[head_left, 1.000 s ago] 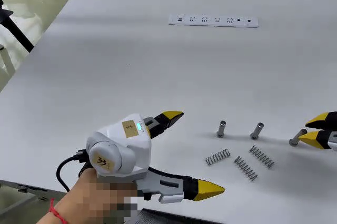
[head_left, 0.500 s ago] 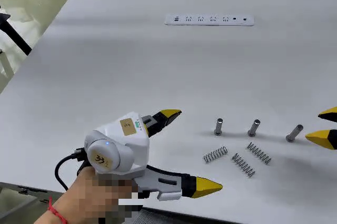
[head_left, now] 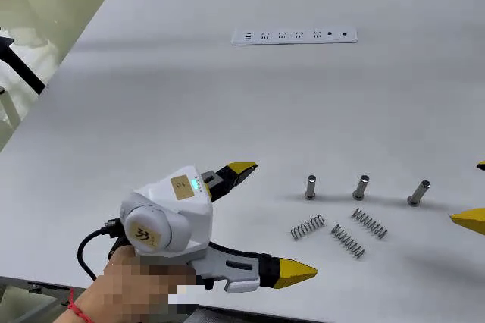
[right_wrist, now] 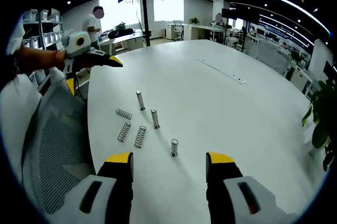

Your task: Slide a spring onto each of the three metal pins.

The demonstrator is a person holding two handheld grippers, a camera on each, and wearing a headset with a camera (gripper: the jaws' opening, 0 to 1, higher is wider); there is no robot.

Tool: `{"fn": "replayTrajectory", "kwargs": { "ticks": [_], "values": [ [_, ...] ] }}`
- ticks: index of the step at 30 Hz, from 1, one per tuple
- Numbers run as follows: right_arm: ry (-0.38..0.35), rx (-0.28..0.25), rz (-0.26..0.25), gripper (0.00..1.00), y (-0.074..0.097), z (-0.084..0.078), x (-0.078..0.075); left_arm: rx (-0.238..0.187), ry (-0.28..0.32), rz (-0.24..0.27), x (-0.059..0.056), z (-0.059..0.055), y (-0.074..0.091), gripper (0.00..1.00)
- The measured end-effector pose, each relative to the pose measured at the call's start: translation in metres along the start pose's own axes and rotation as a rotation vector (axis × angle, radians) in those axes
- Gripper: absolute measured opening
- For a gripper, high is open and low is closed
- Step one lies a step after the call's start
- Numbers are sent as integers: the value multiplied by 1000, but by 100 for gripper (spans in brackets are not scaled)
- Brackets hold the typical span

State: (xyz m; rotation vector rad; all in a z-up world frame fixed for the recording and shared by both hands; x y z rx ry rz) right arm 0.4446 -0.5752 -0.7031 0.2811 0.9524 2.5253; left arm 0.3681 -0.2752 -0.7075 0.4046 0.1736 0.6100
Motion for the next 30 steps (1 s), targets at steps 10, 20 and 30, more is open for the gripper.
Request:
{"fn": "replayTrajectory", "kwargs": {
  "ticks": [10, 20, 30],
  "values": [
    [7, -40, 46, 74, 8, -9, 9, 56, -2, 15, 3, -5, 0, 97],
    [-4, -63, 50, 79, 17, -22, 9, 146, 6, 22, 5, -11, -6, 83],
    [-20, -76, 66, 84, 21, -30, 14, 309, -18, 23, 14, -26, -20, 60]
  ]
}}
Point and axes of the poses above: the centre of the closed fingertips' face, and the gripper's own axes: y roughly backward along the fingers, x roughly to its left, z roughly out of its top, the point moved 7 cm from there along y, roughly backward along the fingers, and after that the axes turned 2 degrees about -y, right-handed, at the moved point
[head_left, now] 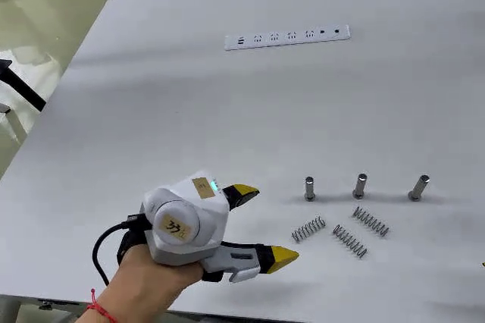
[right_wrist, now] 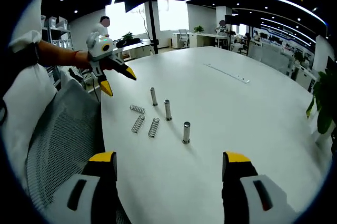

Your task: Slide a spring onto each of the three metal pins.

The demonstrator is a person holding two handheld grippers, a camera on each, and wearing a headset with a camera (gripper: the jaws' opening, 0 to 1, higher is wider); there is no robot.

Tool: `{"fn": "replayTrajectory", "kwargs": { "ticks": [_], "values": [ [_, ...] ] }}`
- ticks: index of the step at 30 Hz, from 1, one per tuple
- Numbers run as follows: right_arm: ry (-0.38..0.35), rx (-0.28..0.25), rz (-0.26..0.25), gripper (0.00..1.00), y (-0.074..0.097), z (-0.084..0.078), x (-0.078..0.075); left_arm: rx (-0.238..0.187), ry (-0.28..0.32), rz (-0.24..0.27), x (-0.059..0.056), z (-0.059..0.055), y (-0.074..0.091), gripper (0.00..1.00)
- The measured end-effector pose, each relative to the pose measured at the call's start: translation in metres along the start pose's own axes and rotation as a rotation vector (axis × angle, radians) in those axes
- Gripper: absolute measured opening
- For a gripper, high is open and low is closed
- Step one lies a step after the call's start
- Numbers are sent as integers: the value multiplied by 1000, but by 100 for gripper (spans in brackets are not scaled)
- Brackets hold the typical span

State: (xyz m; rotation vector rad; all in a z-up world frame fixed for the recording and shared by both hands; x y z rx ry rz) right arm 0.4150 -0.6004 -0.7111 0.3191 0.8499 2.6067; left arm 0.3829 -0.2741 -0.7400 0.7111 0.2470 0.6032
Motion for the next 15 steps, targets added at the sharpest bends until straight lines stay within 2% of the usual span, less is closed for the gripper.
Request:
{"fn": "replayTrajectory", "kwargs": {
  "ticks": [3, 9, 15],
  "values": [
    [-2, -4, -7, 83, 0, -1, 0, 28, -1, -17, -1, -1, -8, 52],
    [-11, -13, -14, 83, 2, -5, -3, 90, -7, -40, -4, -5, -23, 43],
    [-24, -18, -24, 82, 4, -9, -3, 166, -52, -61, -9, -9, -38, 30]
  ]
}}
Point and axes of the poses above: the centre of the closed fingertips' face, and the gripper's own axes: y roughly backward along the fingers, x roughly to its left, z roughly out of its top, the point moved 7 cm from there along y, roughly backward along the fingers, and after that the axes turned 2 degrees about -y, right-handed, at the moved point
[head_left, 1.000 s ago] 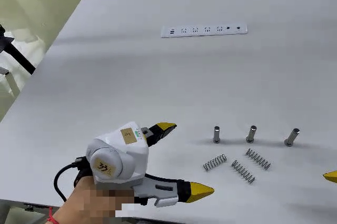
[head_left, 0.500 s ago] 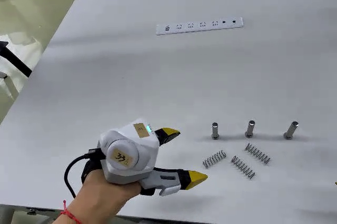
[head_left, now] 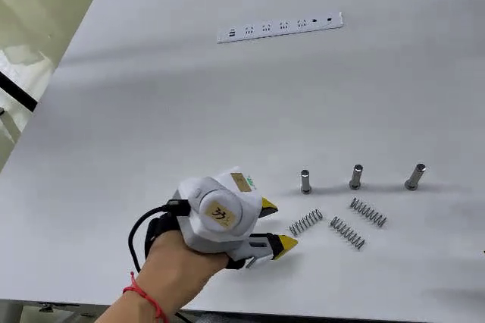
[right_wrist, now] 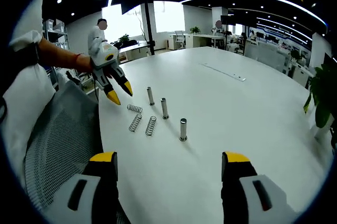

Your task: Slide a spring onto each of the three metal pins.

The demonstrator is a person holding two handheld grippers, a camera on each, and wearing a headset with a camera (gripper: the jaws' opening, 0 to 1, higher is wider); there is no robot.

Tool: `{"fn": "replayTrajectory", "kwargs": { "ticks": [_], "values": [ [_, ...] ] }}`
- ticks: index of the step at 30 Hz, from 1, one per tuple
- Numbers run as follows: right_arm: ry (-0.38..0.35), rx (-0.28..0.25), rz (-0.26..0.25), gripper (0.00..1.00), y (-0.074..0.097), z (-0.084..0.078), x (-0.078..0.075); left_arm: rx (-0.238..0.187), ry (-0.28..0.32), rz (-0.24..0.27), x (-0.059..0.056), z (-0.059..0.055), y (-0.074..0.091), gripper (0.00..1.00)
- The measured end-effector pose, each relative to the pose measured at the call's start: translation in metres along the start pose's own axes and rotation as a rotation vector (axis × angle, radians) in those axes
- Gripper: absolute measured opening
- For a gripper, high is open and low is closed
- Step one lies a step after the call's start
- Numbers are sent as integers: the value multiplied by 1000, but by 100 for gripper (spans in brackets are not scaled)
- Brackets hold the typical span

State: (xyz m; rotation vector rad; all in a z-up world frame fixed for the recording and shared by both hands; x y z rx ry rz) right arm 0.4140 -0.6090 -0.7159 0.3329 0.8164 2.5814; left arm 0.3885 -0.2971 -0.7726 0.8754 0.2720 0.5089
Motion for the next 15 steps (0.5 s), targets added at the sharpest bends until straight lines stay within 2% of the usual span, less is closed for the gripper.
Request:
{"fn": "replayTrajectory", "kwargs": {
  "ticks": [2, 5, 15],
  "values": [
    [-1, -1, -1, 82, 0, 0, 1, 7, 6, -4, 0, 0, -3, 27],
    [-3, -1, -3, 82, 1, 0, 3, 40, 11, -1, 2, -1, -8, 24],
    [-16, 0, -8, 81, 2, -2, 4, 67, 24, -12, 1, 0, -17, 19]
  ]
}}
Point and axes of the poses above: the centre of the closed fingertips' face, and the gripper's own axes: y roughly backward along the fingers, x roughly to its left, z roughly out of its top, the point moved 7 cm from there along y, roughly backward along the fingers, and after that the axes turned 2 degrees about -y, right-handed, at the moved point
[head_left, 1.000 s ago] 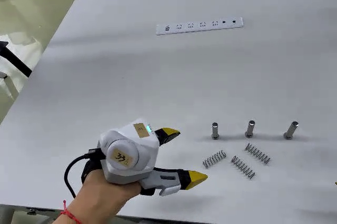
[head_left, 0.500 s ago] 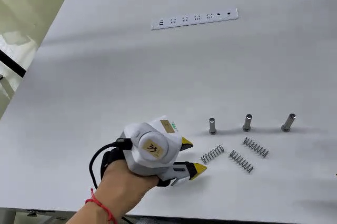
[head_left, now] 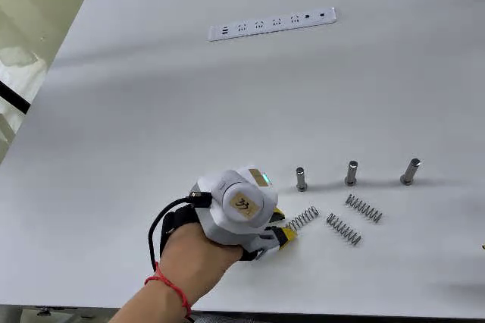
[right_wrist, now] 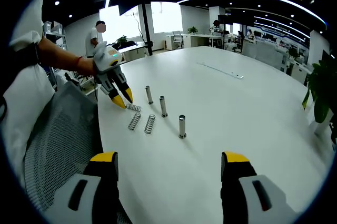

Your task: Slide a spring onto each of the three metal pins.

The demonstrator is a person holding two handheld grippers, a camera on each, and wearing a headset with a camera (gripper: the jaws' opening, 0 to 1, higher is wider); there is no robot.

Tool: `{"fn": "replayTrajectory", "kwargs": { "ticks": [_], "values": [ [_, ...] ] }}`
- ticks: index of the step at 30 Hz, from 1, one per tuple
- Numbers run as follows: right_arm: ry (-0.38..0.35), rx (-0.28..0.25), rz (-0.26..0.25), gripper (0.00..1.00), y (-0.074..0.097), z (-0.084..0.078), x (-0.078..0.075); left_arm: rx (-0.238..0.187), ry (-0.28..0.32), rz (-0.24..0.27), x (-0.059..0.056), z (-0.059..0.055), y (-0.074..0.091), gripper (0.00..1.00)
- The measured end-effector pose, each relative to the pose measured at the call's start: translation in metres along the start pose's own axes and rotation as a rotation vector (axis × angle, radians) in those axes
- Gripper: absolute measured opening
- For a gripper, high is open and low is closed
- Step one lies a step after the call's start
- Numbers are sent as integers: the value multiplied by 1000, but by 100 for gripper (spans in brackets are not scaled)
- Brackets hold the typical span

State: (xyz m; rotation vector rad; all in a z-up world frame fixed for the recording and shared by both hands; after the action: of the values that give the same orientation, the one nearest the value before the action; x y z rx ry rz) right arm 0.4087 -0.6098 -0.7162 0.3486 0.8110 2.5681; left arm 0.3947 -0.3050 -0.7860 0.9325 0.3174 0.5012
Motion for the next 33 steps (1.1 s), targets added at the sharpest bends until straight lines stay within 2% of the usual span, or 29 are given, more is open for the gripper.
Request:
{"fn": "replayTrajectory", "kwargs": {
  "ticks": [10, 22, 33],
  "values": [
    [-8, 1, -1, 81, 0, -1, 0, 16, 3, 1, 0, 1, -5, 16],
    [-5, 9, 4, 80, 0, -2, 0, 32, -26, 4, -1, 2, -6, 11],
    [2, 15, 10, 80, 0, -2, 2, 17, -16, -4, -2, -1, -5, 11]
  ]
}}
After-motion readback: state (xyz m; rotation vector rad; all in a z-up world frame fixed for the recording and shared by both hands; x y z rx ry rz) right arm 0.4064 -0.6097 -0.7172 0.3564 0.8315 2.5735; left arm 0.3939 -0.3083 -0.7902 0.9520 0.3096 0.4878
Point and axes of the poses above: the centre of the closed fingertips' face, and the gripper's own axes: y roughly backward along the fingers, x roughly to its left, z roughly out of its top, the point moved 7 cm from there along y, roughly backward along the fingers, and after that the axes turned 2 degrees about -y, right-handed, at the moved point
